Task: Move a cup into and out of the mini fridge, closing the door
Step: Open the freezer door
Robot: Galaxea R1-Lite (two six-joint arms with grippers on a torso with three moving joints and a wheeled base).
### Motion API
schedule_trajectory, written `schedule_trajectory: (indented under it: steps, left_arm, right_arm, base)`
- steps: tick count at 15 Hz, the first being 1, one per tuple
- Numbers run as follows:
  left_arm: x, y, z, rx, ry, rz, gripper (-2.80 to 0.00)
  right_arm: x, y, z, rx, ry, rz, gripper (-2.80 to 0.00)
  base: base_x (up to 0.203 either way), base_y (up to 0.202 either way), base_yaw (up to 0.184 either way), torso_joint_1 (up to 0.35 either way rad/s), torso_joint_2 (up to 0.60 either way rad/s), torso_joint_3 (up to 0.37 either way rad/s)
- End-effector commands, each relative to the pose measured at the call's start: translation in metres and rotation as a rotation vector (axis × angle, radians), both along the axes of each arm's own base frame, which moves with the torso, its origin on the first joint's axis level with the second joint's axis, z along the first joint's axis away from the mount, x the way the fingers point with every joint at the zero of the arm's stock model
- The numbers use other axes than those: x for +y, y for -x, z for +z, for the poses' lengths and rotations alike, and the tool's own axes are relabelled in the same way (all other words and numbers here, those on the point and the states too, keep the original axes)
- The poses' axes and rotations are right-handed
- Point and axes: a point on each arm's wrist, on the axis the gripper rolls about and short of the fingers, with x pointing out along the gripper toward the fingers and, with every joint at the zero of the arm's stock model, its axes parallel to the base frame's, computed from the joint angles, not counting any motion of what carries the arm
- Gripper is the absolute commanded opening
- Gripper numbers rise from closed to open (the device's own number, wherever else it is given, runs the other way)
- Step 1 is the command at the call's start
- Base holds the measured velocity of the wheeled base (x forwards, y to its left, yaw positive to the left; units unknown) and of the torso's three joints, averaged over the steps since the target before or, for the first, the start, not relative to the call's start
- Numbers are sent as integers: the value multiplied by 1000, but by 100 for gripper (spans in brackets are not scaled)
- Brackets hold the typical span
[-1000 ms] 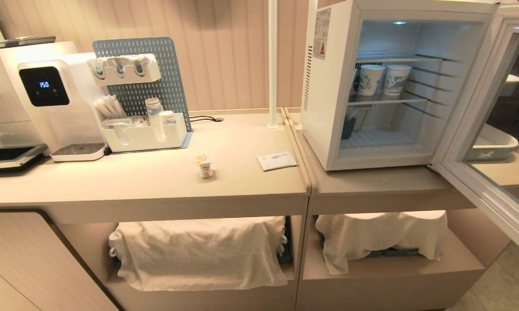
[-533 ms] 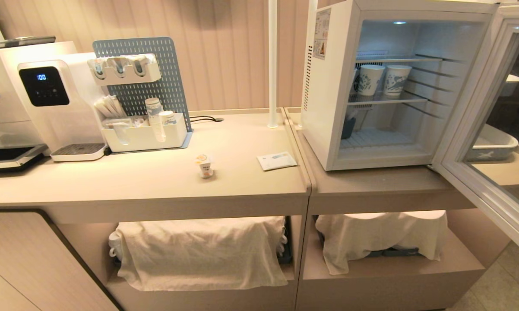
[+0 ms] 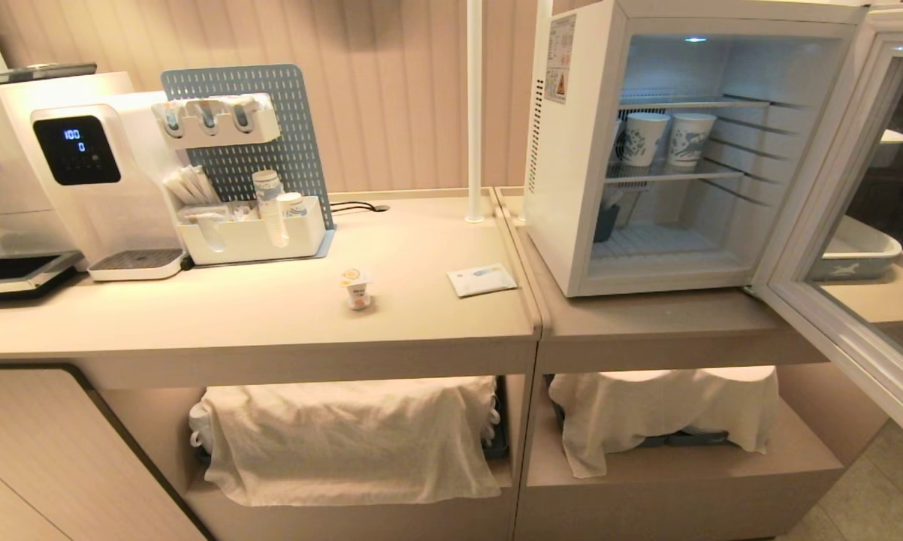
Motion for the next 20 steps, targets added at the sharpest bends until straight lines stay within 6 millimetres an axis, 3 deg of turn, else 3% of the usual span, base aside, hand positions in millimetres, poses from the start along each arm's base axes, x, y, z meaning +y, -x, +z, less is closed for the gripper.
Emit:
schedule_trajectory:
  steps: [1, 20]
  left_arm:
    - [0, 0, 0, 1, 1, -1, -280]
    - [0, 0, 0, 1, 1, 0, -280]
  right_arm:
    - [0, -1, -3, 7, 1, 1, -280]
    - [0, -1, -3, 7, 1, 1, -280]
  base:
    - [0, 0, 0, 0, 0, 0]
    - [0, 0, 0, 0, 0, 0]
